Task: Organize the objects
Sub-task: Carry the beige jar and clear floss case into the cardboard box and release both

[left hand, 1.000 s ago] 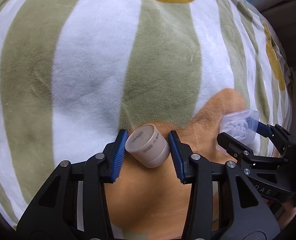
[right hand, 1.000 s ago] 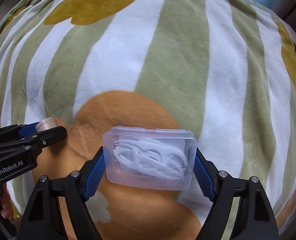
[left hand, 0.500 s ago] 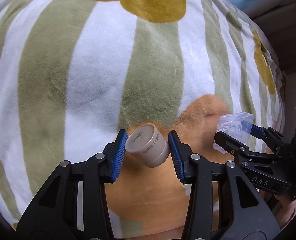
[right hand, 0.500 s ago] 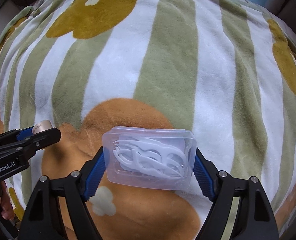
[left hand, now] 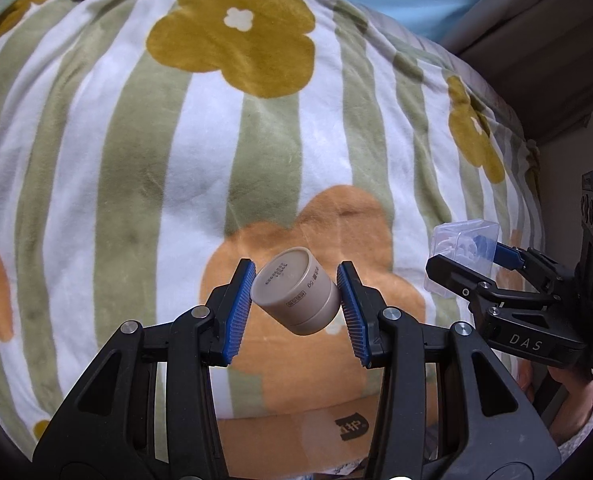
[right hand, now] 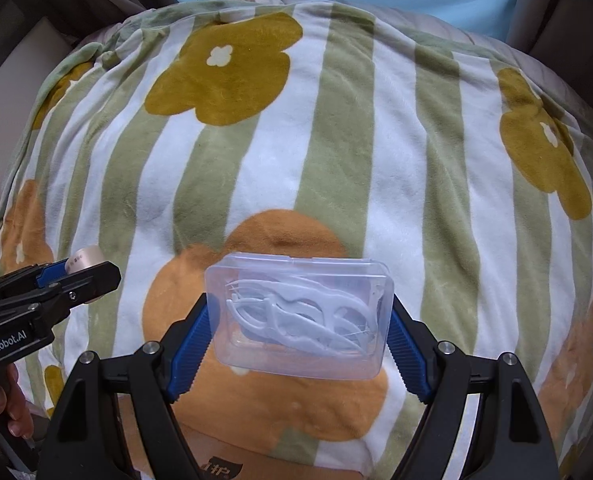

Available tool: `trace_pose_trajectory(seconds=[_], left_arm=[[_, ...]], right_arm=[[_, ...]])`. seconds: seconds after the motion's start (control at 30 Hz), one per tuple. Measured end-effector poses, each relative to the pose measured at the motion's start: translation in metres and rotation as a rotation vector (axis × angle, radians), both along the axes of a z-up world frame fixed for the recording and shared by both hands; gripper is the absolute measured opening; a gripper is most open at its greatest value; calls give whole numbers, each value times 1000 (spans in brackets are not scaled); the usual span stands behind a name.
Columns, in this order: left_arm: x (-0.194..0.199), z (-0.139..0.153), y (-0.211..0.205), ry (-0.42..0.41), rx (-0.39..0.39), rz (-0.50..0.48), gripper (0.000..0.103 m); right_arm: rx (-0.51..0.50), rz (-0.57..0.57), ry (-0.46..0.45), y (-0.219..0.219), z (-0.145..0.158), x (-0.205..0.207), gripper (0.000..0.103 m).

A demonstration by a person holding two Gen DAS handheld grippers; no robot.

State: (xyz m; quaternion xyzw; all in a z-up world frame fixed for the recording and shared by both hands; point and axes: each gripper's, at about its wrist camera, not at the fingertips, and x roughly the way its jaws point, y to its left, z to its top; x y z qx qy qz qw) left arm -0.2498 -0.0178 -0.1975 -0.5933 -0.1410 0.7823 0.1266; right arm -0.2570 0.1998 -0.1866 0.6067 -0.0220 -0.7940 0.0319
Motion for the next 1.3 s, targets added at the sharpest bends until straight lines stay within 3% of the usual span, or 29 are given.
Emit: trace_pose_trajectory(seconds=[0.33, 0.57, 0.9, 1.3], left_arm=[[76, 55, -2, 44, 9, -53, 39], [132, 60, -4, 39, 15, -56, 39], [201, 34, -5, -14, 9, -50, 39], [241, -28, 8, -95, 0, -63, 39]], right_arm=[[-58, -3, 48, 1, 57, 70, 78], [-66, -6, 51, 2, 70, 127, 78], [-71, -5, 11, -3, 50, 191, 78], [-89, -19, -94, -8, -19, 241, 78]])
